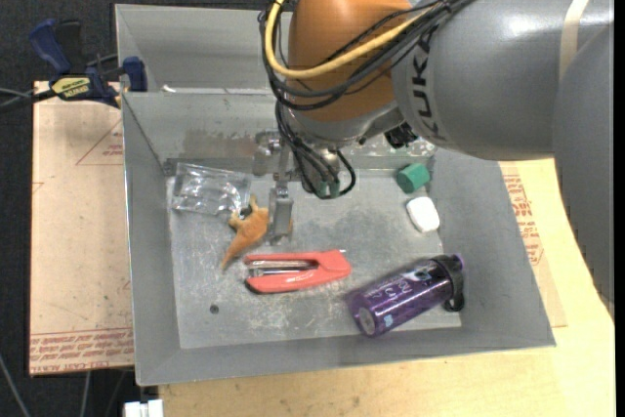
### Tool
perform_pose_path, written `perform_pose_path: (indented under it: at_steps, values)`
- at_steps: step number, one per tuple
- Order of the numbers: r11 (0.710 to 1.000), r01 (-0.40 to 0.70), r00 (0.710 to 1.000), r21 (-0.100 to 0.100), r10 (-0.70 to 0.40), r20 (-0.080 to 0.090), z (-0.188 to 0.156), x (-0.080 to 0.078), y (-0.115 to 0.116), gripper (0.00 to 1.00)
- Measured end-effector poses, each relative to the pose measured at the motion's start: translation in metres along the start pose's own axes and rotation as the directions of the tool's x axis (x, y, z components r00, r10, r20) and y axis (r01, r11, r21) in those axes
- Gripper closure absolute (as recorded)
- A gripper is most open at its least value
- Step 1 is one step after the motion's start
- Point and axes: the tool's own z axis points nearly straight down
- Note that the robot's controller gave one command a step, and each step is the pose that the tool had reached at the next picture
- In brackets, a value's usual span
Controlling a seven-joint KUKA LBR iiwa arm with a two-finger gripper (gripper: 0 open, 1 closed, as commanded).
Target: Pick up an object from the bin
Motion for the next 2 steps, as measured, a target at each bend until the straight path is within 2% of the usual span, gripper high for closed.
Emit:
perform_pose_path:
  at_steps: [1, 2]
  values:
    - [1.000, -0.003, 1.000, -0.001, 0.003, 0.007, -0.005, -0.001, -0.001, 0.00]
    - [0.999, 0.039, 0.999, -0.002, -0.039, 0.013, 0.041, -0.001, -0.005, 0.00]
